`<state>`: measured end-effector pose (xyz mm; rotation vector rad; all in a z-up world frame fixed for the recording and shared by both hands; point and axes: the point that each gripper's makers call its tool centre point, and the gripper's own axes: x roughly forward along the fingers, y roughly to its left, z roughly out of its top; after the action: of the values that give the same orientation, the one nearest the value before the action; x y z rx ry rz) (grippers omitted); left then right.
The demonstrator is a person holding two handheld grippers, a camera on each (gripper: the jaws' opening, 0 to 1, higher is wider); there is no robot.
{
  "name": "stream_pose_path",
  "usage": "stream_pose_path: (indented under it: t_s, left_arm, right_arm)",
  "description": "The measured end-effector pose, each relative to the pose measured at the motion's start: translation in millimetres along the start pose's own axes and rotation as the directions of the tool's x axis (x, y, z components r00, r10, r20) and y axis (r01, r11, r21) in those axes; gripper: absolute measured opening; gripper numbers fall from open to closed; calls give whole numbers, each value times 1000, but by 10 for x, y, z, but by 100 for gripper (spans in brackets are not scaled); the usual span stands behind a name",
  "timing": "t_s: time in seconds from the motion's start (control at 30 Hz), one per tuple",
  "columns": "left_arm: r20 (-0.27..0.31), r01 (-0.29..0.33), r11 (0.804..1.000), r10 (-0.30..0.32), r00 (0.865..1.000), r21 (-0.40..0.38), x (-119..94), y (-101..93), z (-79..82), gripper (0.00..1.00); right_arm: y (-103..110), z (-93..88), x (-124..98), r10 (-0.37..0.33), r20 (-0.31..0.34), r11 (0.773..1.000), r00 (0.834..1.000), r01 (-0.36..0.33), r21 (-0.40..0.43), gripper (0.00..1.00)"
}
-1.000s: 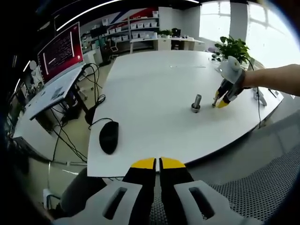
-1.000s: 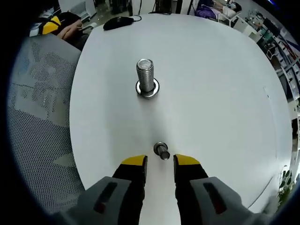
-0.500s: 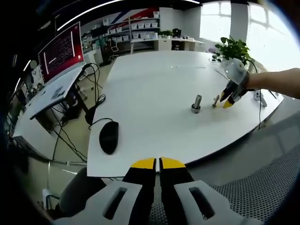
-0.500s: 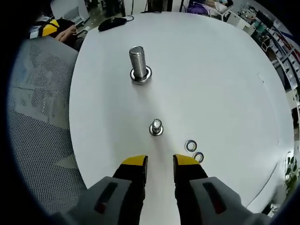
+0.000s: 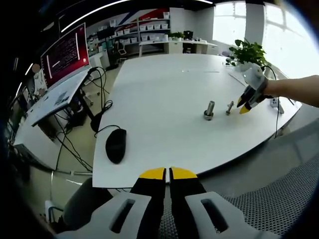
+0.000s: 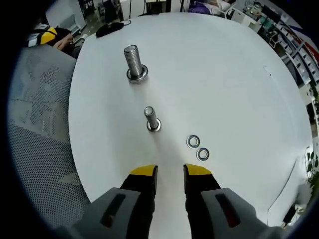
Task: Place the washer onto the threaded stud by aligning its center hole with the stud, sliding it down to the base, and recovering from edge contact or off-axis alignment until the washer reaches the visible bottom stop.
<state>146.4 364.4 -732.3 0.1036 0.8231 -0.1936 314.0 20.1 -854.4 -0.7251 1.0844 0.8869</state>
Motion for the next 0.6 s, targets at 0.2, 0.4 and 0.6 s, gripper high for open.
stream_pose_path:
  t_s: [0.2,0.4,0.6]
  left_arm:
    - [9,1,1000,-1,1000,-10,1,3,15,0]
    - [8,4,1000,-4,1000,-7,3,0,12,0]
    - [9,1,1000,-1,1000,-11,3,4,14,0]
  right_arm:
    - [-203,3,-33,-51,23,997,998,50,51,23]
    - [-386,-10,37,-56,27,996,998,54,73,23]
    - [-483,12,100,-67,32,994,997,64,86,23]
